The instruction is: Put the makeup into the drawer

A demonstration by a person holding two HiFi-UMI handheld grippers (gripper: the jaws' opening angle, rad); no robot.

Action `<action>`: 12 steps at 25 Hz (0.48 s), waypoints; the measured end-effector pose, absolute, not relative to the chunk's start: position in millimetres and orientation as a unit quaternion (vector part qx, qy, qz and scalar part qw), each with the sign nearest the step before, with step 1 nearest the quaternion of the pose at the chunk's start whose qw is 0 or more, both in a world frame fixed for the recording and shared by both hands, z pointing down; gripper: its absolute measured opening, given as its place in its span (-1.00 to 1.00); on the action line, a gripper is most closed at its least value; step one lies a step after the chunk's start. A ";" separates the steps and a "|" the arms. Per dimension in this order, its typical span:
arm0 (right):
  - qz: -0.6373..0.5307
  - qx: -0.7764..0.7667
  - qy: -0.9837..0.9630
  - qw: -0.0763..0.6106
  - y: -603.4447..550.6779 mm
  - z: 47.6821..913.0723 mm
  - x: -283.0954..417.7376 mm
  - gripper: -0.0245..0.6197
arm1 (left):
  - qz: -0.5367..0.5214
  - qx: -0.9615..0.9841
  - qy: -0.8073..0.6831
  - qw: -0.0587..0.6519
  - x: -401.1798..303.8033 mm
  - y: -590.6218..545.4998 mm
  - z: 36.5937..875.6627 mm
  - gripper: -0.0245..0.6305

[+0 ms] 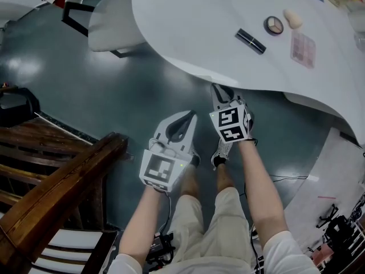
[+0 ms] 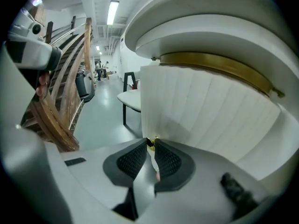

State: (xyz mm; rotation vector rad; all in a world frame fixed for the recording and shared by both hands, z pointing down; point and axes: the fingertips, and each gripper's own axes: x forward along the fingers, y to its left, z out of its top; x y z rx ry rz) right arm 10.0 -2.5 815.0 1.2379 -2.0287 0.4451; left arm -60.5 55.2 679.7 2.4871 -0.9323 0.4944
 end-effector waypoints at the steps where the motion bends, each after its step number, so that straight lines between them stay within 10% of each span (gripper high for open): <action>1: 0.177 0.476 -0.786 0.353 1.2 814.9 8.7 -0.74 | 0.180 0.898 -0.337 0.218 -60.9 55.9 679.7 -0.90; 12: 0.228 0.450 -0.794 0.340 65.2 815.7 -19.4 -0.75 | 0.191 0.893 -0.344 0.220 -70.2 65.6 683.6 -0.90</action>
